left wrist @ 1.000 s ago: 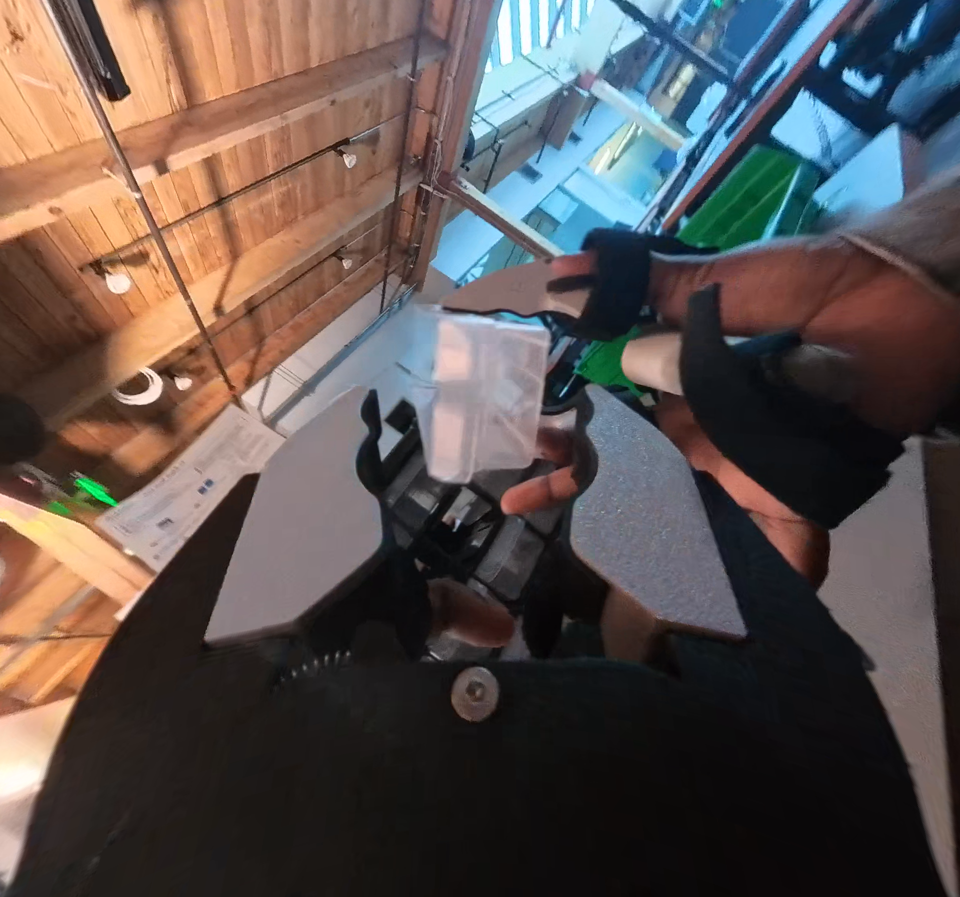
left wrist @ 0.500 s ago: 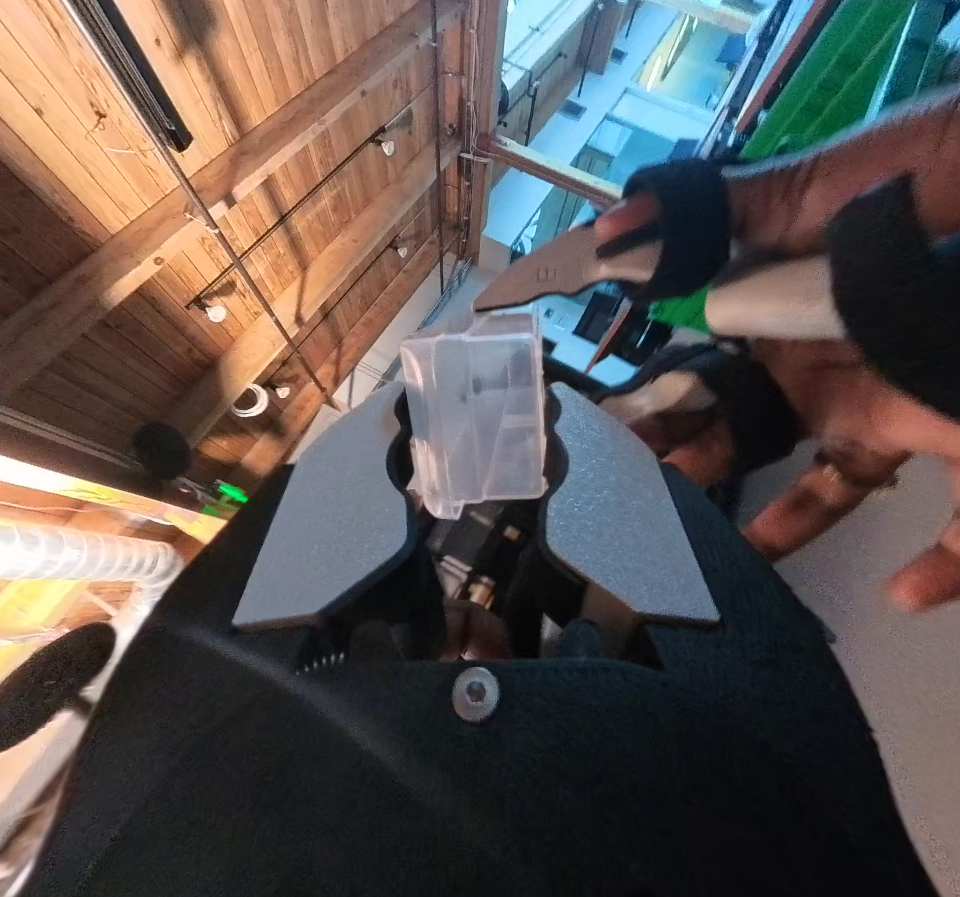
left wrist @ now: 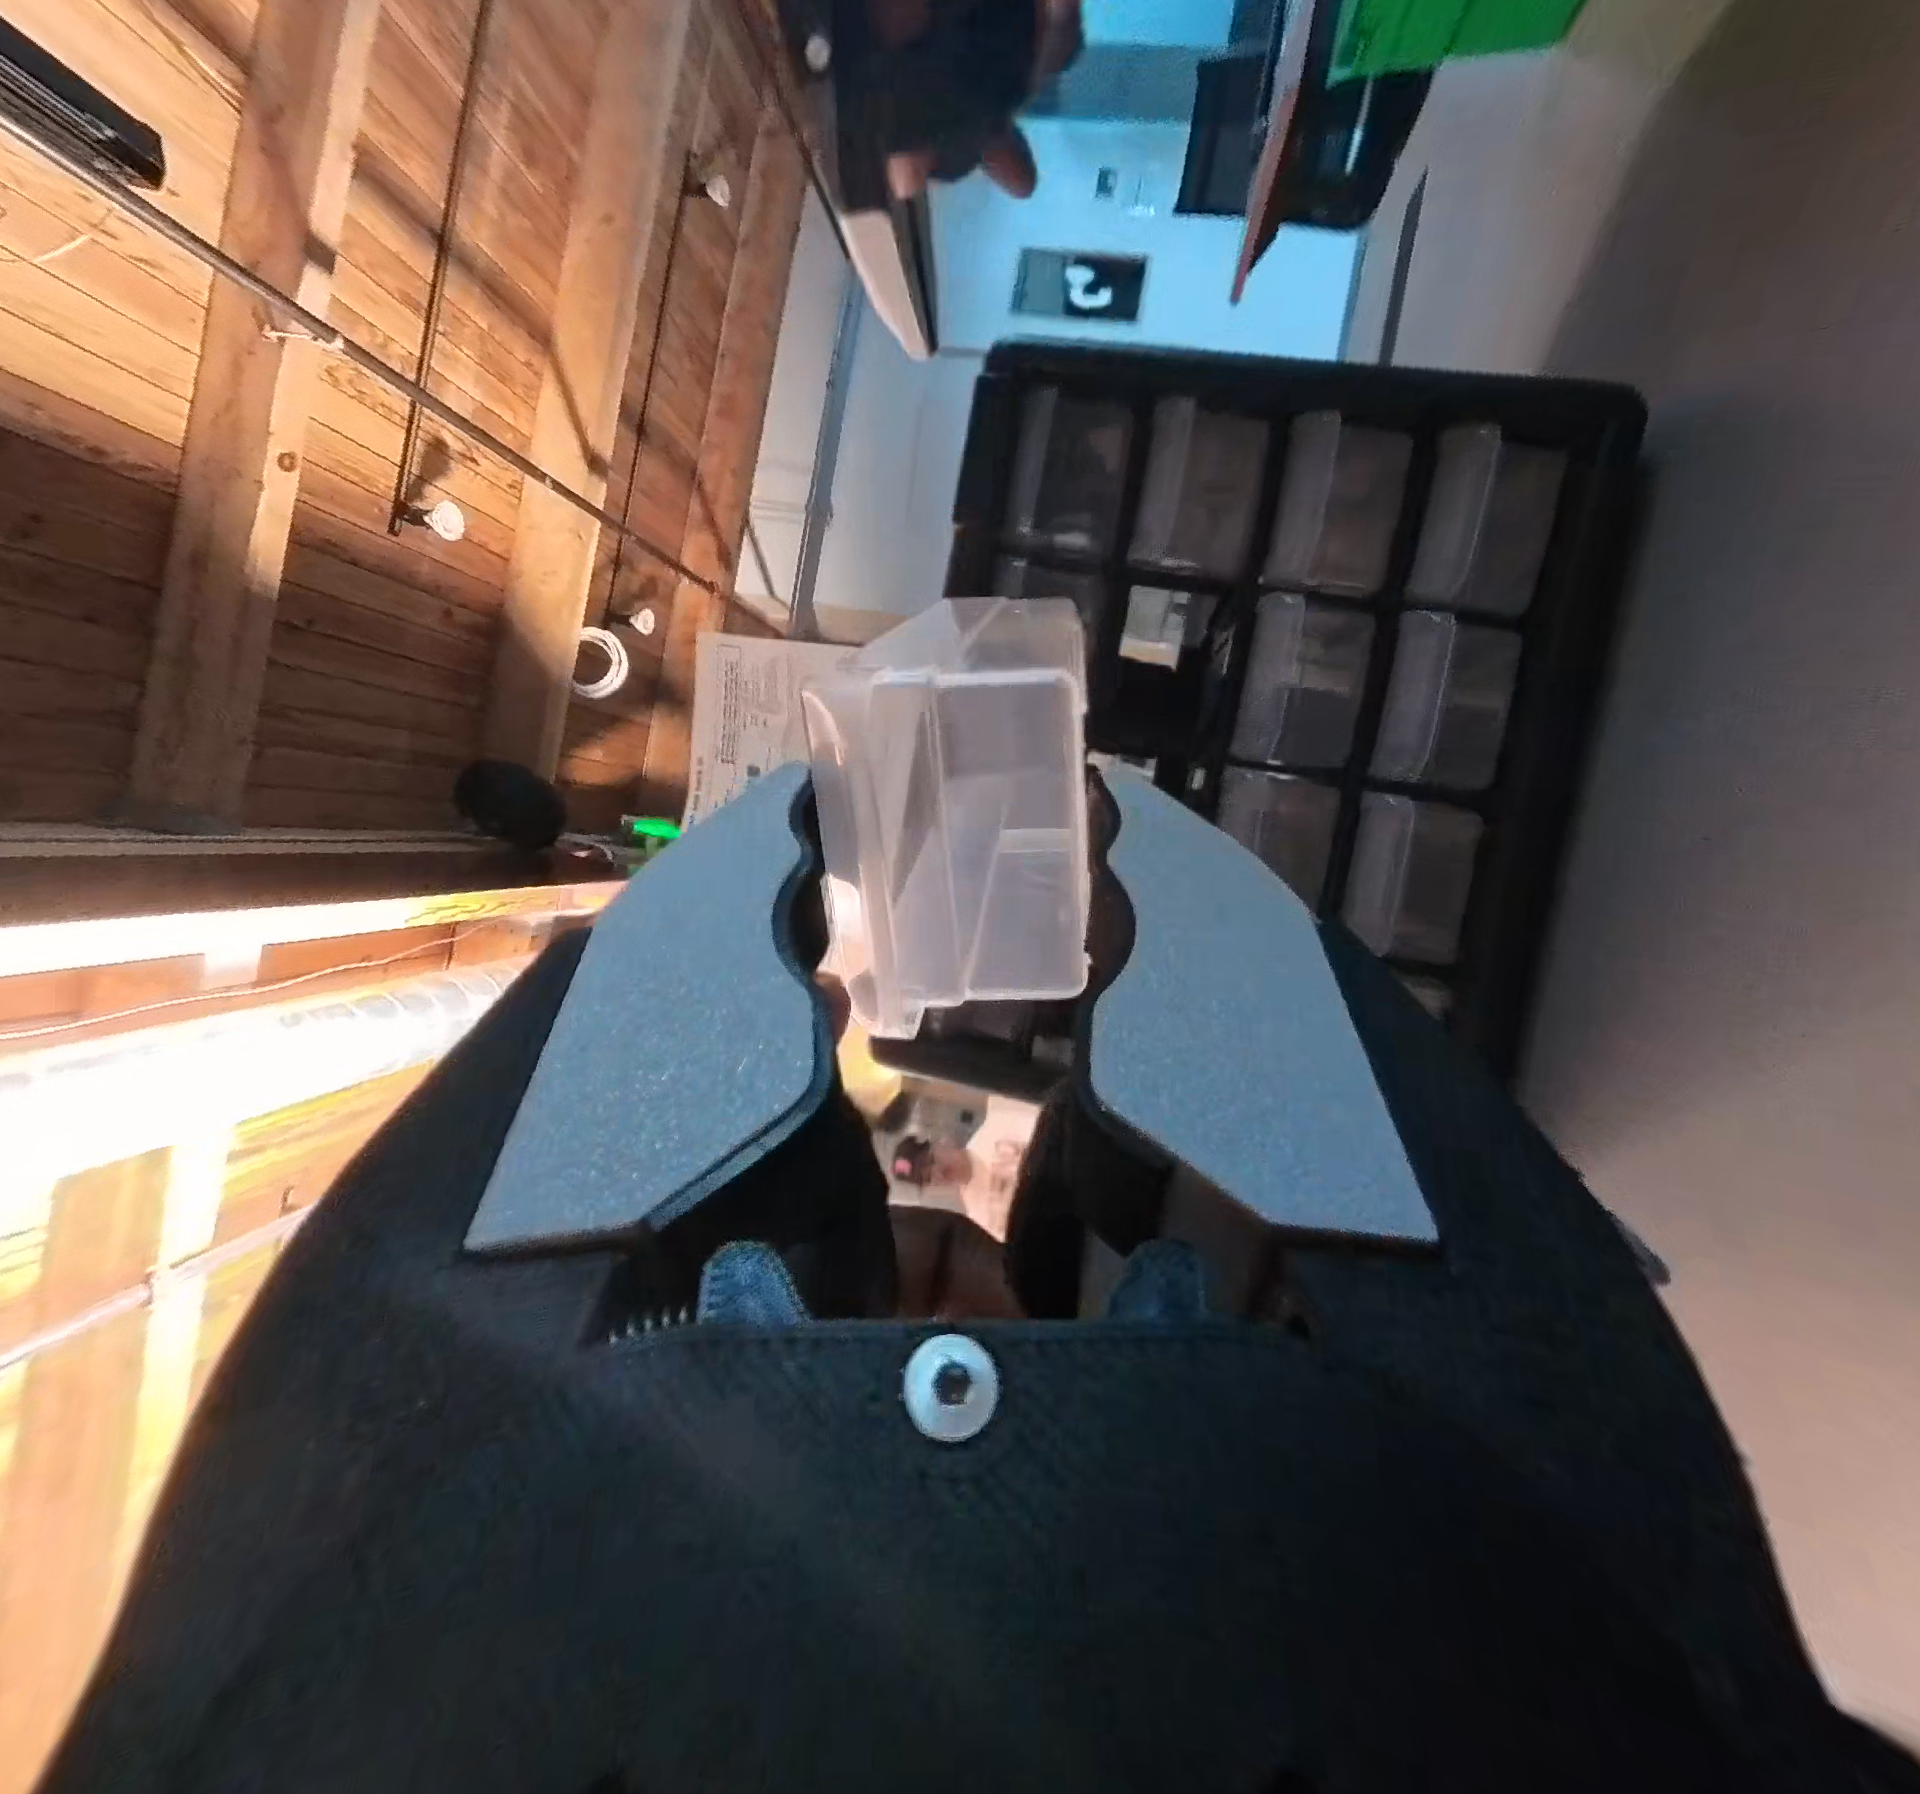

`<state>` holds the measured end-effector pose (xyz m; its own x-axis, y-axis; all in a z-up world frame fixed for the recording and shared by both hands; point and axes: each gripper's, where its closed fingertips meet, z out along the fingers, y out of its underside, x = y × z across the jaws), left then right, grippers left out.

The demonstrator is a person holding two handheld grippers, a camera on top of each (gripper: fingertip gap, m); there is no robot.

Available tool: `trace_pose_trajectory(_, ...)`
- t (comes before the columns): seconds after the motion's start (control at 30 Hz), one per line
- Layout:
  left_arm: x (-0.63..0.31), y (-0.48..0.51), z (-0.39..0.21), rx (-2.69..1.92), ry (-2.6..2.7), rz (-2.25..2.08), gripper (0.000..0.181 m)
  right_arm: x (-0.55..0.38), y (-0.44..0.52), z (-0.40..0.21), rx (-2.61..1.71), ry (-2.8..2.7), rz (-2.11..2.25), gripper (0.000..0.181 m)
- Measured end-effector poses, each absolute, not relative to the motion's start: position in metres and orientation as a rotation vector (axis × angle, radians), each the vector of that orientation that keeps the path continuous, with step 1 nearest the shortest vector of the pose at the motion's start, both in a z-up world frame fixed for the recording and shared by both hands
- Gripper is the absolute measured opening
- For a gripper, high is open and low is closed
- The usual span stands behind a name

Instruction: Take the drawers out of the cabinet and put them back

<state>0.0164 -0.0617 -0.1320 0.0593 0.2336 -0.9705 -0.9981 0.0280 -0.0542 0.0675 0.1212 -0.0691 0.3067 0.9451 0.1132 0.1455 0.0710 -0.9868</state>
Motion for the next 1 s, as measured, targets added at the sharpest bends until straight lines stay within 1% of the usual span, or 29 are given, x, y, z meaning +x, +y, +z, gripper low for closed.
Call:
trace_pose_trajectory(0.13, 0.029, -0.051, -0.142, -1.144, 1.003, 1.329, 0.047, 0.050, 0.150, -0.082, -1.499, -1.243, 0.775, 0.000)
trace_pose_trajectory(0.3, 0.035, -0.035, -0.156, -1.238, 1.043, 1.359, 0.047, 0.041, 0.153, -0.087, -1.490, -1.308, 0.666, 0.000)
trace_pose_trajectory(0.53, 0.039, -0.016, -0.163, -1.285, 1.076, 1.387, 0.047, 0.041, 0.153, -0.088, -1.555, -1.339, 0.724, 0.000)
trace_pose_trajectory(1.0, 0.035, 0.001, -0.167, -1.285, 1.122, 1.481, 0.048, 0.042, 0.153, -0.087, -1.544, -1.319, 0.717, 0.000)
